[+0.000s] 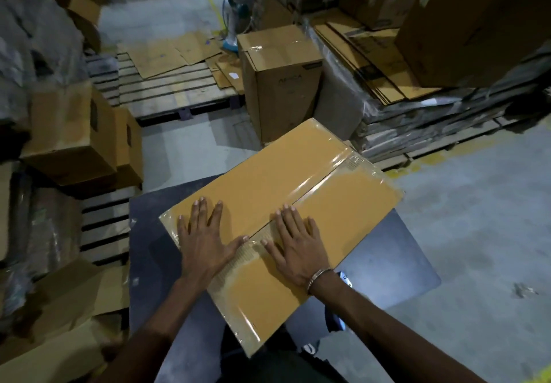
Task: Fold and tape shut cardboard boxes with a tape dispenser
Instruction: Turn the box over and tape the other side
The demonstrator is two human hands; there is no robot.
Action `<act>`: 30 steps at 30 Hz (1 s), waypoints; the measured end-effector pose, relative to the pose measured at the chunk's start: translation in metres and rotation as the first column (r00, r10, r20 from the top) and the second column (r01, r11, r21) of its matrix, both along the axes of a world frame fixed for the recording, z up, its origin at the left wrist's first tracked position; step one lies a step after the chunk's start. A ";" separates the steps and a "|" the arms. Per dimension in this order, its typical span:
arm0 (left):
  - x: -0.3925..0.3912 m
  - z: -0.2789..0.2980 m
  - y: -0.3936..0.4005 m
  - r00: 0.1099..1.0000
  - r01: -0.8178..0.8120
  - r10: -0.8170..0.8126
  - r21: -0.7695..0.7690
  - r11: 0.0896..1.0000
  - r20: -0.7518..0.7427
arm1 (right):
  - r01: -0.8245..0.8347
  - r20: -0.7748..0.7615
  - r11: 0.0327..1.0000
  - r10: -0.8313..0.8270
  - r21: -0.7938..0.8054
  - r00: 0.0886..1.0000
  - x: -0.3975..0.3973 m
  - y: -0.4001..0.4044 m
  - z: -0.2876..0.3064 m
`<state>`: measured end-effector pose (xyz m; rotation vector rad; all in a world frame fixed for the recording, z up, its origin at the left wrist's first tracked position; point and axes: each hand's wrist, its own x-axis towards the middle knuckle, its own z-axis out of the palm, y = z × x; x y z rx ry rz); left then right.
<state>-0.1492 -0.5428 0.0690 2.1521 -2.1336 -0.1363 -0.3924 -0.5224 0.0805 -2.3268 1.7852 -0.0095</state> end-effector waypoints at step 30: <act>-0.116 -0.018 0.050 0.987 0.065 -0.052 0.085 0.994 -0.149 | -0.327 -0.021 0.945 0.327 0.011 0.945 -0.098 -0.082 0.011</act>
